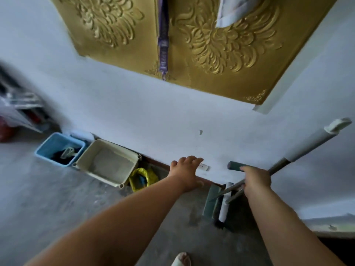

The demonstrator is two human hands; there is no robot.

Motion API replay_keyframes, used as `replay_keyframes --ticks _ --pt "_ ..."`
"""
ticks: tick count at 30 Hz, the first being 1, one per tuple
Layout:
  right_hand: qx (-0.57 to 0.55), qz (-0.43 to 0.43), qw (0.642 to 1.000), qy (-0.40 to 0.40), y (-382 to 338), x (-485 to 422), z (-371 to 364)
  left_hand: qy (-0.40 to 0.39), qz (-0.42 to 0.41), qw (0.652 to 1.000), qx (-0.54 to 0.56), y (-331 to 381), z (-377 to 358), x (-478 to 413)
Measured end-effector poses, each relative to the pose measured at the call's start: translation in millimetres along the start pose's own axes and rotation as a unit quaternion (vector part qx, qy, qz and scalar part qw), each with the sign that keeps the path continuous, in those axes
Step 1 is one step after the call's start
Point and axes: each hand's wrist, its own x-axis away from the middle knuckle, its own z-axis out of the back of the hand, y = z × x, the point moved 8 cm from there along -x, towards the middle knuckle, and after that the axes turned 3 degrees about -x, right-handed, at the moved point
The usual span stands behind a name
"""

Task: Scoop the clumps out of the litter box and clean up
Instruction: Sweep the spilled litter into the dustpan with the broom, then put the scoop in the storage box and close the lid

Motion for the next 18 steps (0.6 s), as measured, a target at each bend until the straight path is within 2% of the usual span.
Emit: replay_keyframes --ticks 2,7,12,14,18 --pt "0.023 0.002 0.999 -0.039 5 31 -43 -0.003 0.026 1.000 0.009 -37 7 25" --pt "0.057 0.082 0.985 -0.141 14 138 -151 0.018 0.079 0.996 0.035 -137 26 105" --pt "0.105 0.111 0.961 -0.232 60 265 -268 0.028 0.137 0.989 0.057 -268 38 219" --pt "0.113 0.119 0.955 -0.246 68 287 -292 0.027 0.143 0.988 0.058 -295 43 243" --pt "0.144 0.133 0.936 -0.292 99 366 -368 0.035 0.197 0.978 0.062 -393 63 325"
